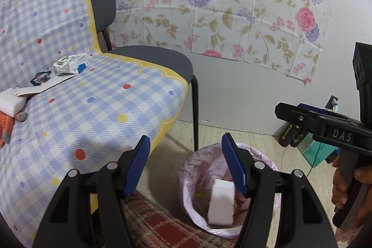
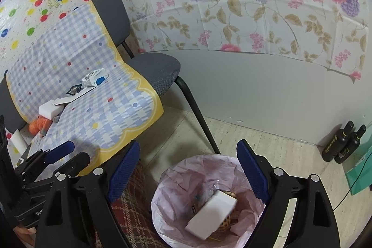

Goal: Collect trash
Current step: 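Move both tools from the pink bin back over the chair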

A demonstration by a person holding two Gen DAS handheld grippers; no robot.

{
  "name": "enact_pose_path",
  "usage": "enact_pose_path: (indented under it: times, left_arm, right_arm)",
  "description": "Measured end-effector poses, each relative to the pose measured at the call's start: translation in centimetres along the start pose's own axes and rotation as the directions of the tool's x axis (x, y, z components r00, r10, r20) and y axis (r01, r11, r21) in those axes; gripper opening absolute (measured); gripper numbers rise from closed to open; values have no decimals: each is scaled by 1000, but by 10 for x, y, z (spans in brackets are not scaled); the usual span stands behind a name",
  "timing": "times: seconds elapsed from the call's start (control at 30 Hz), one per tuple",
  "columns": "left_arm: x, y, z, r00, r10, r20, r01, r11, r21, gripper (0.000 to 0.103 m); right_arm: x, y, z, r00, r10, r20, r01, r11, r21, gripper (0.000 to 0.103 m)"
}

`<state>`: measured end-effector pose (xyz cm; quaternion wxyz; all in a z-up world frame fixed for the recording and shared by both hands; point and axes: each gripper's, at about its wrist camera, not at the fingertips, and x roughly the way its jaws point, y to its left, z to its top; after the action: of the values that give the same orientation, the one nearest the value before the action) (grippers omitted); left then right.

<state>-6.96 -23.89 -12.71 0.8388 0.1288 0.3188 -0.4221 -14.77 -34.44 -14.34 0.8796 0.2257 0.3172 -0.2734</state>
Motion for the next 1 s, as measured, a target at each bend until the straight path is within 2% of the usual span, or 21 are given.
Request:
enact_pose_path:
  times: [0.17,0.43,0.57,0.73,1.0]
  left_arm:
    - [-4,19,-1,997,71,4,-70,997,-21,62]
    - [-22,83,-2,976,217,-6,-216,968,-129,62]
    - [-36,119,-1,954,300,-5,-296,940,-172,62]
    - [-60,167,-3,922,388,-15,-379,892,-247,62]
    - [-84,221,-8,885,462,-48,-451,830,-329,66]
  right_arm:
    - [20,22,5,1000,21,-19,-22,998,-50,85]
    - [46,79,22,997,71,-25,-74,982,-174,85]
    - [59,113,31,994,109,-29,-113,966,-232,85]
    - [75,147,40,988,146,-38,-151,948,-279,84]
    - [96,198,52,979,199,-54,-205,916,-345,84]
